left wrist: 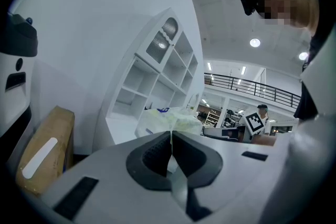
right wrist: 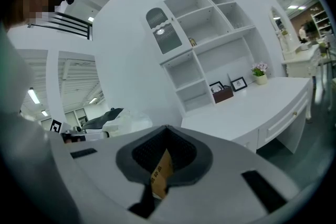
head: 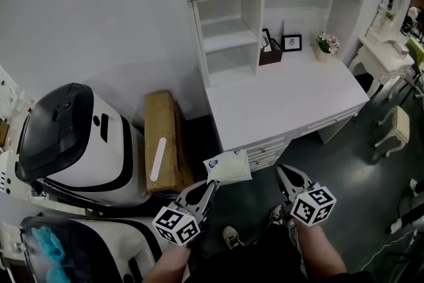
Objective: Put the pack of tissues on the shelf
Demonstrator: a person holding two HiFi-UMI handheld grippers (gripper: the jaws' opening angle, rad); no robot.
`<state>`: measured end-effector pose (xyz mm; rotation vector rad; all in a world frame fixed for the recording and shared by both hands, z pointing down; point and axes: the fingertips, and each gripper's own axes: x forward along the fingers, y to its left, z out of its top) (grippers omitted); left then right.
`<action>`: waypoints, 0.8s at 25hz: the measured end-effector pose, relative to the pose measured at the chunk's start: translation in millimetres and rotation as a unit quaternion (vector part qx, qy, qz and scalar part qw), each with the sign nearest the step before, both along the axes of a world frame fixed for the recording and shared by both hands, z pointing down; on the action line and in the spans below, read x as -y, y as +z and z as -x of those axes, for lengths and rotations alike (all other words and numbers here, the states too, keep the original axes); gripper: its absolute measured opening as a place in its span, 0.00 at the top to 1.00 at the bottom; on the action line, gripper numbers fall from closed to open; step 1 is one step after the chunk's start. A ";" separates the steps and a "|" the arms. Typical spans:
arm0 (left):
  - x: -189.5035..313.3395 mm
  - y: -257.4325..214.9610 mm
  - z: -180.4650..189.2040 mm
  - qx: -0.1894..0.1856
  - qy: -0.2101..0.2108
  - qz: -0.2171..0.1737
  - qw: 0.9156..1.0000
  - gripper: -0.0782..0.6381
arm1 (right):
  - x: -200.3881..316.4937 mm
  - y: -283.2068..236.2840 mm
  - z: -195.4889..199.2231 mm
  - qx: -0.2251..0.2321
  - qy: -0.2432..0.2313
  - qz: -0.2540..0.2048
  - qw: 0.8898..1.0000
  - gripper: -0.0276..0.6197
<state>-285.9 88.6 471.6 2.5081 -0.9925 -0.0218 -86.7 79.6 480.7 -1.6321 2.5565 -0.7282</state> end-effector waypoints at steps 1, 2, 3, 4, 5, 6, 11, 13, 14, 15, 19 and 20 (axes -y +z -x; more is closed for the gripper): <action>0.7 0.3 -0.2 0.000 -0.001 0.001 1.000 0.88 | 0.0 0.3 -0.5 0.000 -0.001 0.001 1.000 0.95; 1.5 0.3 -1.0 -0.001 -0.003 0.003 1.000 0.88 | 1.0 0.3 -1.4 0.001 -0.002 0.002 1.000 0.95; 2.6 0.0 -2.4 -0.001 -0.005 0.004 1.000 0.88 | 3.0 -0.2 -2.8 0.001 -0.004 0.003 1.000 0.95; 3.9 -0.3 -4.1 0.000 -0.007 0.004 1.000 0.88 | 5.7 -0.7 -4.1 0.001 -0.007 0.003 1.000 0.95; 5.7 -0.9 -5.8 0.000 -0.009 0.004 1.000 0.88 | 8.9 -1.3 -5.1 0.002 -0.011 0.004 1.000 0.95; 7.8 -1.6 -7.5 0.001 -0.013 0.003 1.000 0.88 | 12.2 -2.2 -5.8 0.003 -0.015 0.003 1.000 0.95; 18.2 -5.2 -20.8 -0.003 -0.030 0.003 1.000 0.88 | 30.4 -7.3 -16.7 0.001 -0.033 0.001 0.999 0.95; 22.9 -5.3 -26.1 -0.003 -0.036 0.003 0.999 0.88 | 38.5 -6.7 -23.1 0.001 -0.037 0.002 0.999 0.95; 25.6 -5.0 -28.5 -0.003 -0.039 0.004 0.999 0.88 | 42.5 -6.0 -26.1 0.001 -0.040 0.003 0.999 0.95; 28.1 -4.4 -30.8 -0.003 -0.042 0.005 0.999 0.88 | 46.1 -4.9 -29.1 0.001 -0.042 0.005 0.999 0.95; 38.5 -2.8 -39.7 0.000 -0.053 0.007 0.999 0.88 | 61.1 0.0 -39.1 0.005 -0.052 0.009 0.999 0.95; 41.1 -2.7 -41.9 0.000 -0.056 0.007 0.998 0.88 | 65.0 0.8 -41.0 0.007 -0.055 0.010 0.998 0.95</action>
